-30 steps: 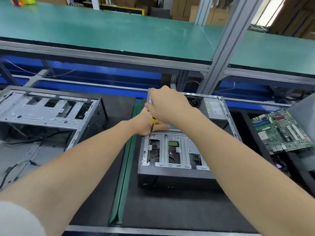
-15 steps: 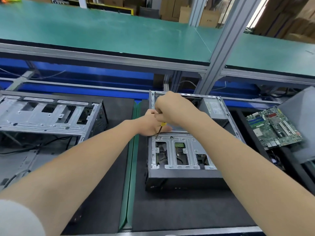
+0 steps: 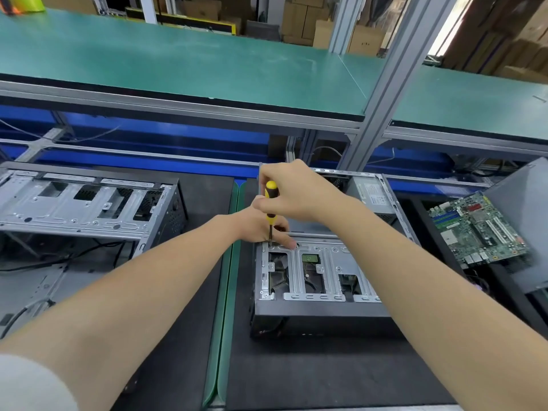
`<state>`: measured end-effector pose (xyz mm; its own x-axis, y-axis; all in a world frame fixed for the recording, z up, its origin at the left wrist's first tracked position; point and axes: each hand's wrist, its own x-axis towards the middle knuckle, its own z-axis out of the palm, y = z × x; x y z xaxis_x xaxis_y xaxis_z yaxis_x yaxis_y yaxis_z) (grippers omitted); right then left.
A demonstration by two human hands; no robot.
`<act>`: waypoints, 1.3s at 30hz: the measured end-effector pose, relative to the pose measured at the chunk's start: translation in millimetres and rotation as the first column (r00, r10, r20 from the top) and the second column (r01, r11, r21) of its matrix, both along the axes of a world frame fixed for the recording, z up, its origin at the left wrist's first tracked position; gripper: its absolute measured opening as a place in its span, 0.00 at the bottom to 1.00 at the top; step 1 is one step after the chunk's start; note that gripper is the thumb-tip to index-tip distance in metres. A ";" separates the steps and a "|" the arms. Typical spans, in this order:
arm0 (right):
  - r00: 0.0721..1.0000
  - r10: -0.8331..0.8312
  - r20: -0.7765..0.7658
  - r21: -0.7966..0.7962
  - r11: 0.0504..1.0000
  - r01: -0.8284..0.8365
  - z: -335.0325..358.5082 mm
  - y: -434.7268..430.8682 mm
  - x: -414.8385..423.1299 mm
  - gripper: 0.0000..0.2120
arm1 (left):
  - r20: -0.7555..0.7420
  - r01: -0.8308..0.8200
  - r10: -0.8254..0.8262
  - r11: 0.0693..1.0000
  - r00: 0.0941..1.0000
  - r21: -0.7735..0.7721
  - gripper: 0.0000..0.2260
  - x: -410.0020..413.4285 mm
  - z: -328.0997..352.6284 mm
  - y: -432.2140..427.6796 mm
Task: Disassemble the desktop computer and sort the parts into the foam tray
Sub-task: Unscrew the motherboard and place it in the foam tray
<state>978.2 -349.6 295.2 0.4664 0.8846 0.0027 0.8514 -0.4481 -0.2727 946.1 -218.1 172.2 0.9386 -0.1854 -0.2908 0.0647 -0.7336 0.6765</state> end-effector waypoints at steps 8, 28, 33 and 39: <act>0.916 -0.278 0.289 -0.108 0.941 0.320 -8.2 9.2 -18.8 0.16 | 0.177 0.028 -0.038 0.998 0.984 0.054 0.16 -0.8 -3.9 1.0; 0.995 0.098 0.008 -0.247 0.965 -0.093 6.0 -5.6 18.2 0.10 | 0.150 -0.022 0.010 0.997 0.989 0.076 0.10 3.2 -9.6 3.0; 1.000 0.008 -0.017 -0.150 0.989 -0.010 7.0 -11.5 11.4 0.12 | 0.099 -0.049 0.047 0.998 0.994 0.025 0.15 2.0 -11.6 2.2; 0.955 -0.224 0.195 -0.126 0.960 0.251 2.8 -5.0 -7.7 0.23 | 0.144 -0.040 0.040 0.999 0.989 -0.004 0.21 1.2 -5.2 -3.9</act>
